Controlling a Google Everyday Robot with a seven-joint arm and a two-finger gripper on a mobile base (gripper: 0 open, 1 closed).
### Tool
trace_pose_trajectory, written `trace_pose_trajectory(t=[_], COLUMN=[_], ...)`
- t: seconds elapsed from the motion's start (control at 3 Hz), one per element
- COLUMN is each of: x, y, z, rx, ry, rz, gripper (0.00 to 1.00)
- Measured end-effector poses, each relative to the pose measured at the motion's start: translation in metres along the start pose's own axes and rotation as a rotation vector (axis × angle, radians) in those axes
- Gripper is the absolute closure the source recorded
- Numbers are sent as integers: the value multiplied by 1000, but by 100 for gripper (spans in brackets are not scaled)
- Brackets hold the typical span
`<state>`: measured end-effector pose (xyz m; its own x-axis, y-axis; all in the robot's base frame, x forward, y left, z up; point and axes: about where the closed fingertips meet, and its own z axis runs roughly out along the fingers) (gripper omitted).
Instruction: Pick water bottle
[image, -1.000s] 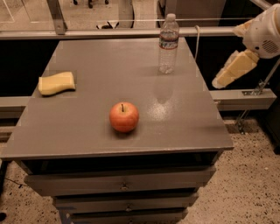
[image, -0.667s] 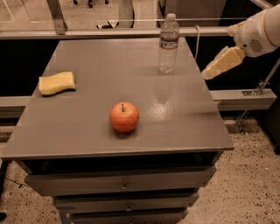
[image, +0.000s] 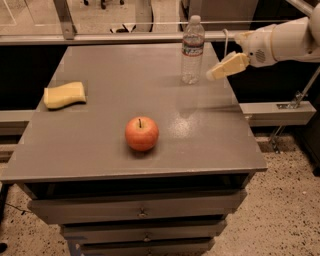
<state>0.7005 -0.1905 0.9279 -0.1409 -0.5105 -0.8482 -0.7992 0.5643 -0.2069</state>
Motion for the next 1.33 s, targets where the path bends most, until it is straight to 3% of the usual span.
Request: trace_pose_trajectory(t=[0.67, 1.33], x=[-16, -17], y=[-4, 4], z=[67, 95], rx=[-85, -123], ry=[-195, -266], rz=[11, 48], gripper=[0, 40])
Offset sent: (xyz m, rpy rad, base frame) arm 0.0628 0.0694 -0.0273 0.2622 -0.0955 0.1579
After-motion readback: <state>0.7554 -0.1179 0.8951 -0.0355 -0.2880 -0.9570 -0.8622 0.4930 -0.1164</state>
